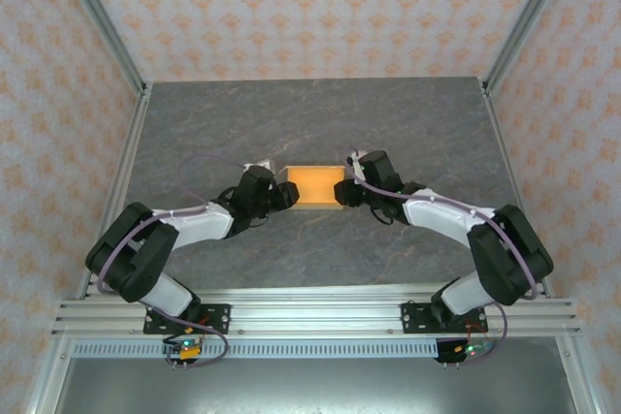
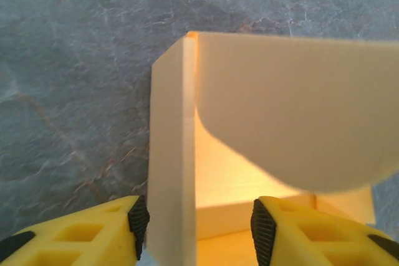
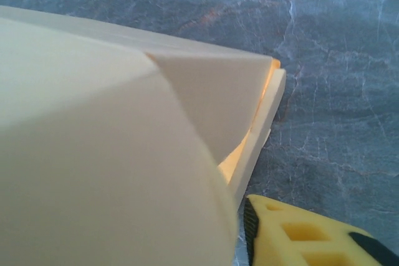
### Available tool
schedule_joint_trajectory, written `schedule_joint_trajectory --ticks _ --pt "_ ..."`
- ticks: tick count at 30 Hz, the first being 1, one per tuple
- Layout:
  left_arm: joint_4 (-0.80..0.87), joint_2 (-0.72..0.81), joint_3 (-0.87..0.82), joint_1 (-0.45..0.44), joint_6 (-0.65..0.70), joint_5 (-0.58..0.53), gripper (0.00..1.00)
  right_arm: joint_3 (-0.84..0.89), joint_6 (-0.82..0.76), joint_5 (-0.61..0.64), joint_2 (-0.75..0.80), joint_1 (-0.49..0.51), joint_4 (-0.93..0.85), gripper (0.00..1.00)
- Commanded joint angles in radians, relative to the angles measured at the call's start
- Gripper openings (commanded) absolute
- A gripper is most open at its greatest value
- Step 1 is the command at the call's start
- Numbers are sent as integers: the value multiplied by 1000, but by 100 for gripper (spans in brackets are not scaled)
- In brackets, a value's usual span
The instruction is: Fold the paper box
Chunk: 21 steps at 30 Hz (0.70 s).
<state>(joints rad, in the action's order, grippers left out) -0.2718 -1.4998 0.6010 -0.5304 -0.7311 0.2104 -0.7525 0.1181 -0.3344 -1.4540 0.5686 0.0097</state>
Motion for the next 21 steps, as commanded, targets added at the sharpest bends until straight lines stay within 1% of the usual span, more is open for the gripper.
schedule_joint_trajectory --ticks 1,4,7,9,10,12,13,14,16,18,21 --pt "36 96 -25 -11 1 -45 62 24 -33 -14 79 4 -26 45" --pt "65 187 -56 -11 -4 -66 68 56 -37 -42 148 4 -39 50" --pt "119 294 -79 -12 -13 -102 72 99 -60 -114 243 4 -46 55" --pt "203 393 -77 -10 0 -161 77 117 -50 -84 330 4 -72 57" --pt "244 436 -74 -9 11 -193 79 121 -56 -63 369 4 -84 61" --pt "321 514 -54 -2 33 -250 85 112 -48 22 440 4 -128 72" --pt "377 538 -26 9 39 -275 87 99 -73 32 472 3 -146 75" --pt "441 544 14 22 41 -294 87 80 -108 19 489 3 -157 76" --pt "528 522 88 50 54 -302 87 26 -120 37 484 2 -167 79" --pt "542 479 138 77 88 -286 88 -36 -127 47 444 3 -168 79" --pt "525 385 214 127 123 -223 88 -137 -129 126 336 -3 -191 80"
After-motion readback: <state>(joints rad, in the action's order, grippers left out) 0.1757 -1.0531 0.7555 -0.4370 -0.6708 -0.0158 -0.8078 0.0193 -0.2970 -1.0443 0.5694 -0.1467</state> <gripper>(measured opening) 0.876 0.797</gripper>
